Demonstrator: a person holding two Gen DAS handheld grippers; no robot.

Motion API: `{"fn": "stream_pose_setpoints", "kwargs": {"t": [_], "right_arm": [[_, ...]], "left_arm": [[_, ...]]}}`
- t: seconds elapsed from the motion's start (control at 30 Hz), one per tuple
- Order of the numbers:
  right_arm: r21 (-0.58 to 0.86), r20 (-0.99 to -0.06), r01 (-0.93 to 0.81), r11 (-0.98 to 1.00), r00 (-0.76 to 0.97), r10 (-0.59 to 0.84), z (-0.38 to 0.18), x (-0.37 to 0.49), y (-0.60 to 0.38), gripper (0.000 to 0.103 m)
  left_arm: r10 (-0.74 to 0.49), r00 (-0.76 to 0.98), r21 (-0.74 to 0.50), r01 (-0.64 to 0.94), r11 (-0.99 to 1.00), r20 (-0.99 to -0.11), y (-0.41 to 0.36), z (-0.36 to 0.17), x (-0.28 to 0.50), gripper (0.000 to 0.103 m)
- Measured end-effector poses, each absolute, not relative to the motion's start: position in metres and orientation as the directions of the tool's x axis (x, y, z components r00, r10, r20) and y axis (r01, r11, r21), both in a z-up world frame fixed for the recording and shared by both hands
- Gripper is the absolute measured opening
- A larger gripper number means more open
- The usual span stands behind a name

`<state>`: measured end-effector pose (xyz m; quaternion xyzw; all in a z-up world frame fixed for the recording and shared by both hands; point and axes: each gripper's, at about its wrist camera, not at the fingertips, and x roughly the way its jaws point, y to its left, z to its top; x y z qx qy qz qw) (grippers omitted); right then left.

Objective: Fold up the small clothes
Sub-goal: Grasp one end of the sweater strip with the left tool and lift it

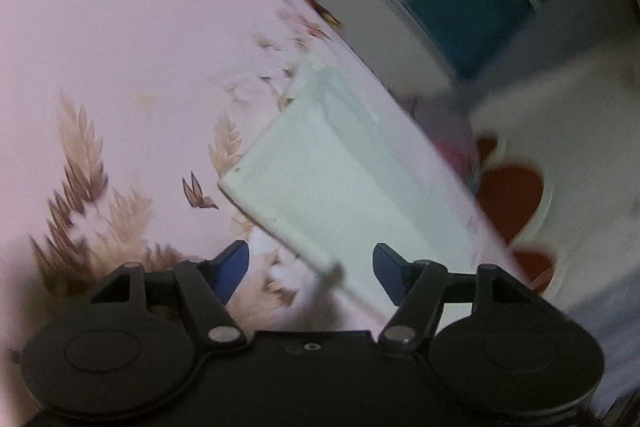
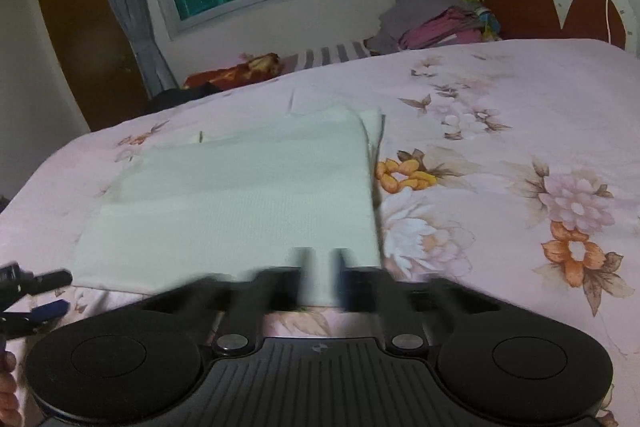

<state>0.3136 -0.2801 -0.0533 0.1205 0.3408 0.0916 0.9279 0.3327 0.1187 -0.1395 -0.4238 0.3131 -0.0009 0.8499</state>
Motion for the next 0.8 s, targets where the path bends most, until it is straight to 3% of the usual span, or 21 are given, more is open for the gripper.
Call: {"fn": "stream_pose_setpoints", "kwargs": {"t": [0.13,0.33,0.53,0.6,0.63,0.8], "right_arm": [[0.295,-0.596,-0.12,0.948,0.753,0.281,-0.046,0.33,-0.261,0.003],[0.288,-0.601,-0.186,0.939,0.729,0.329,-0.043,0.372,-0.219,0.003],[0.281,-0.625,-0.234,0.931,0.691,0.363,-0.055,0.417,-0.175,0.003],[0.284,-0.632,-0.246,0.927,0.679,0.374,-0.061,0.431,-0.162,0.003],[0.28,-0.636,-0.253,0.926,0.674,0.376,-0.064,0.436,-0.156,0.003],[0.272,-0.643,-0.272,0.923,0.662,0.385,-0.074,0.451,-0.141,0.003]], "left_arm": [[-0.232,0.836,-0.76,-0.29,0.581,-0.497,0.119,-0.149,0.349,0.058],[-0.198,0.86,-0.788,-0.308,0.534,-0.47,0.123,-0.161,0.372,0.035],[-0.174,0.872,-0.783,-0.303,0.543,-0.458,0.115,-0.16,0.391,0.034],[-0.186,0.871,-0.793,-0.303,0.528,-0.456,0.116,-0.163,0.395,0.02],[-0.197,0.86,-0.792,-0.312,0.525,-0.47,0.119,-0.166,0.4,0.007],[-0.179,0.887,-0.785,-0.264,0.56,-0.426,0.119,-0.153,0.392,0.008]]}}
